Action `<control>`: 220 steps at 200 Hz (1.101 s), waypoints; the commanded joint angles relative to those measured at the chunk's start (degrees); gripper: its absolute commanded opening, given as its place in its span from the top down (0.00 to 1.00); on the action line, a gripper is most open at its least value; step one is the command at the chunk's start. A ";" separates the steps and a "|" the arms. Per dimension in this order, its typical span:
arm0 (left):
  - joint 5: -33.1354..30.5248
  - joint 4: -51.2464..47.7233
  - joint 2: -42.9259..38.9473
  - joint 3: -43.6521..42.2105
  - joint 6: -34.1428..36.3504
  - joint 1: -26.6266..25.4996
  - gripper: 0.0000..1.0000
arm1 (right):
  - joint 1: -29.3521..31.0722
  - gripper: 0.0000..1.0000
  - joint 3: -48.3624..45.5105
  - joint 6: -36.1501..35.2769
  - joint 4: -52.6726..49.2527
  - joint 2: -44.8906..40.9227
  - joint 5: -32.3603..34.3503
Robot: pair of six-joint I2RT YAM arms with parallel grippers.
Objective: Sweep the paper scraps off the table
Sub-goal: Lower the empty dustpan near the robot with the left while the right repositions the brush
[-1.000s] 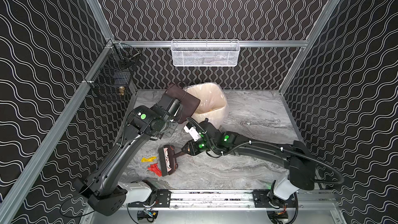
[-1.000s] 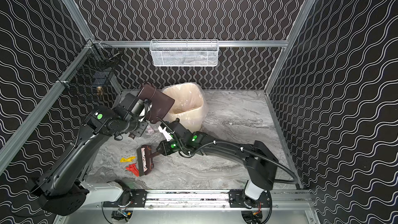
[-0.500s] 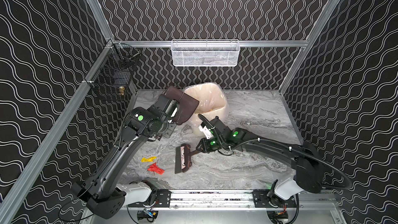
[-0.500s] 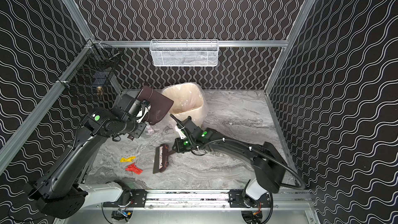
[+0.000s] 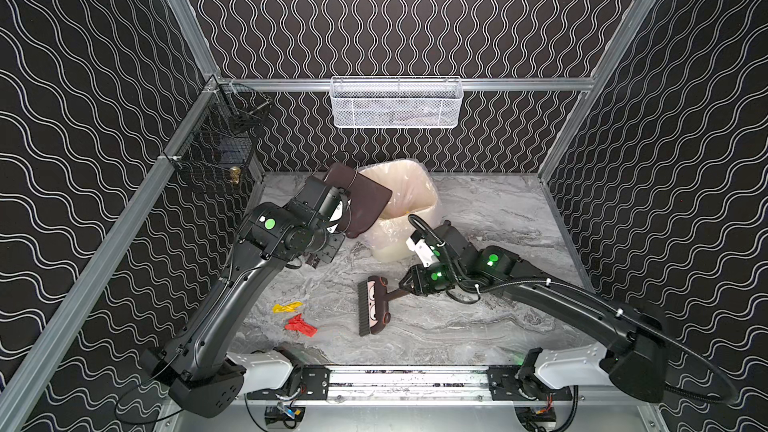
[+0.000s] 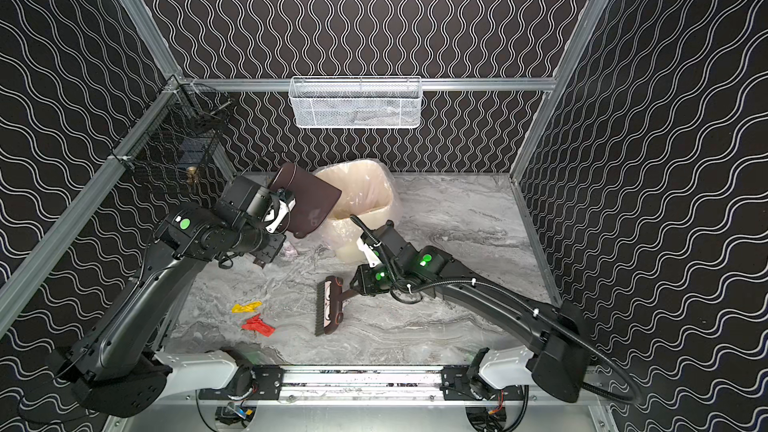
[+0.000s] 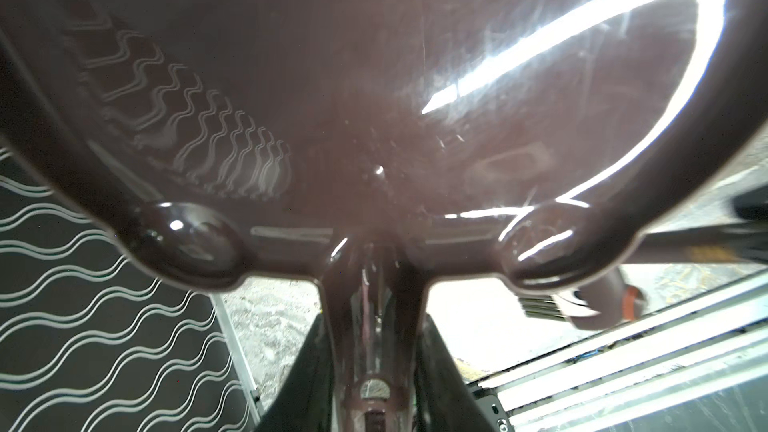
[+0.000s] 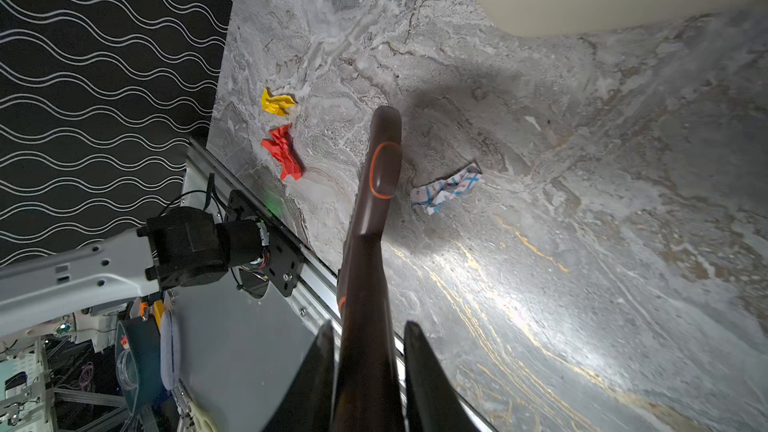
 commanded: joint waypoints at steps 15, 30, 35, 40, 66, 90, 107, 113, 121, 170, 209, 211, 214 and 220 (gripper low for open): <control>3.63 -0.02 -0.25 1.63 0.09 -0.19 1.00 | -1.27 1.00 0.20 -0.56 2.82 4.43 -0.32; 5.35 -0.83 0.08 1.86 0.01 -0.87 1.00 | -2.50 1.00 -1.88 -0.87 0.80 3.25 0.14; 5.78 -1.19 0.17 1.84 0.01 -1.20 1.00 | -3.18 1.00 -2.93 -0.97 0.04 2.26 0.23; 6.14 -1.51 0.25 1.78 0.08 -1.75 1.00 | -3.78 1.00 -4.10 -1.07 -0.72 0.97 0.11; 7.54 -2.20 0.80 1.27 -0.53 -6.15 1.00 | -8.18 1.00 -9.35 -3.52 -7.18 -5.75 0.06; 8.71 -2.60 2.06 0.68 -1.96 -12.57 1.00 | -12.74 1.00 -11.30 -7.18 -14.96 -10.08 0.44; 10.16 -2.73 2.81 -0.01 -3.30 -16.58 1.00 | -16.29 1.00 -10.86 -9.71 -20.56 -12.34 1.90; 10.84 -2.90 3.18 -0.40 -3.56 -17.75 1.00 | -17.47 1.00 -10.49 -10.47 -22.28 -13.04 2.42; 11.89 -3.21 3.37 -1.04 -3.91 -18.90 1.00 | -18.89 1.00 -9.82 -11.47 -24.20 -13.90 3.22; 16.78 -4.82 3.73 -6.53 -5.42 -22.50 1.00 | -22.67 1.00 -1.06 -13.80 -30.78 -16.07 4.06; 20.57 -5.60 4.16 -11.52 -7.44 -25.75 1.00 | -24.35 1.00 7.12 -14.40 -35.62 -16.85 7.15; 20.55 -5.67 4.23 -11.75 -7.56 -25.89 1.00 | -24.36 1.00 7.49 -14.51 -35.74 -16.77 7.39; 20.55 -5.78 4.29 -12.17 -7.63 -26.19 1.00 | -24.65 1.00 8.22 -14.67 -36.29 -16.61 7.66; 20.46 -6.00 4.25 -12.93 -7.70 -26.57 1.00 | -25.10 1.00 9.49 -15.20 -37.20 -16.23 8.46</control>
